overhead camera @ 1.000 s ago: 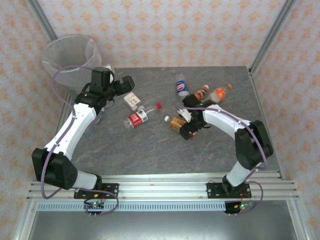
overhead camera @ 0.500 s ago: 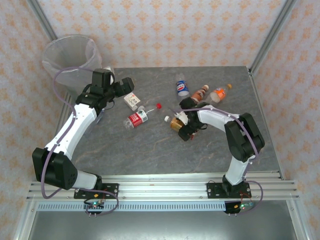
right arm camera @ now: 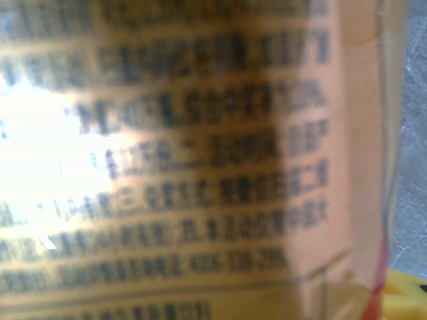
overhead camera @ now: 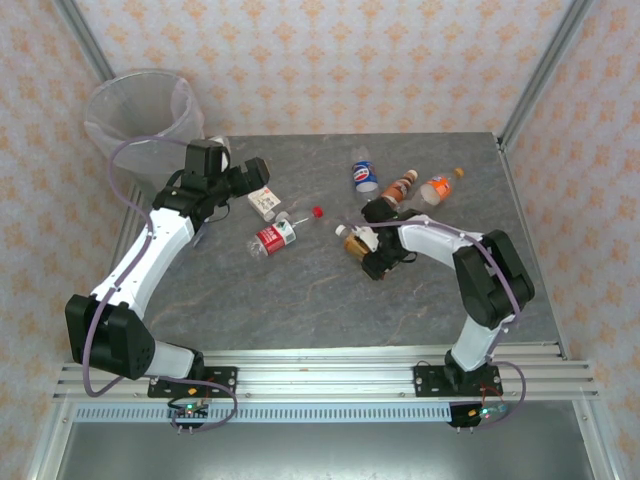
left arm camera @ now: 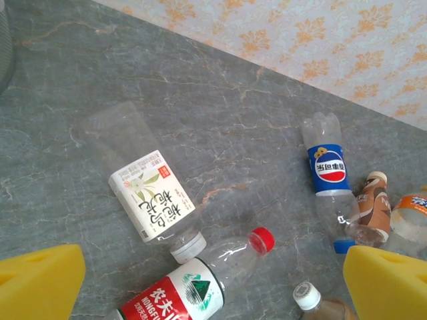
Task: Put the plastic bottles in the bin
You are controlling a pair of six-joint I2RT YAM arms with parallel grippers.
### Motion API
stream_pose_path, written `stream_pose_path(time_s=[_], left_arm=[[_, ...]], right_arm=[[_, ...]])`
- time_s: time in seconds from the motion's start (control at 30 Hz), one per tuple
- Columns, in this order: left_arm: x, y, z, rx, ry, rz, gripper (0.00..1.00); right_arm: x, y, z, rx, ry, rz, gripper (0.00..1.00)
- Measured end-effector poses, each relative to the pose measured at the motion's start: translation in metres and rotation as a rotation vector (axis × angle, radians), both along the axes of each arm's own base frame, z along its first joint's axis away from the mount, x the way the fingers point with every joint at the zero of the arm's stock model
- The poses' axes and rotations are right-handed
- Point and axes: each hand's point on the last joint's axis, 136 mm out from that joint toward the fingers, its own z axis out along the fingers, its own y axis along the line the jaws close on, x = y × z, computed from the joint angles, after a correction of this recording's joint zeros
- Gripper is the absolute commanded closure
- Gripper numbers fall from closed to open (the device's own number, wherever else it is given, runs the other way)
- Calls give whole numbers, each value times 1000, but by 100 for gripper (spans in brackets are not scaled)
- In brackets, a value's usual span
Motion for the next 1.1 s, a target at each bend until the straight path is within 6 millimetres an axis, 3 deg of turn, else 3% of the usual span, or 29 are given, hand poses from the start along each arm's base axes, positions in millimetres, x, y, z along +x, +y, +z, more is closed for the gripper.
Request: stream_pose_path(time_s=[0.17, 0.3, 0.43, 0.6, 0.73, 0.93, 1.1], left_arm=[[-1, -9, -4, -56, 7, -20, 0], [-1, -29, -6, -133, 7, -48, 0], [1, -76, -20, -220, 40, -139, 0], [-10, -140, -55, -262, 124, -262, 0], [-17, -171, -68, -335, 142, -307, 0], [-8, -195, -49, -438, 58, -361, 0], [-14, -214, -34, -465, 10, -423, 0]], right_arm=[[1, 2, 11, 41, -52, -24, 49], [6, 5, 27, 95, -128, -48, 52], [11, 9, 41, 165, -209, -80, 57], [14, 19, 62, 300, -311, -122, 57], [20, 31, 79, 411, -365, -153, 57], [26, 46, 95, 542, -400, -181, 57], [30, 55, 104, 613, -410, -187, 57]])
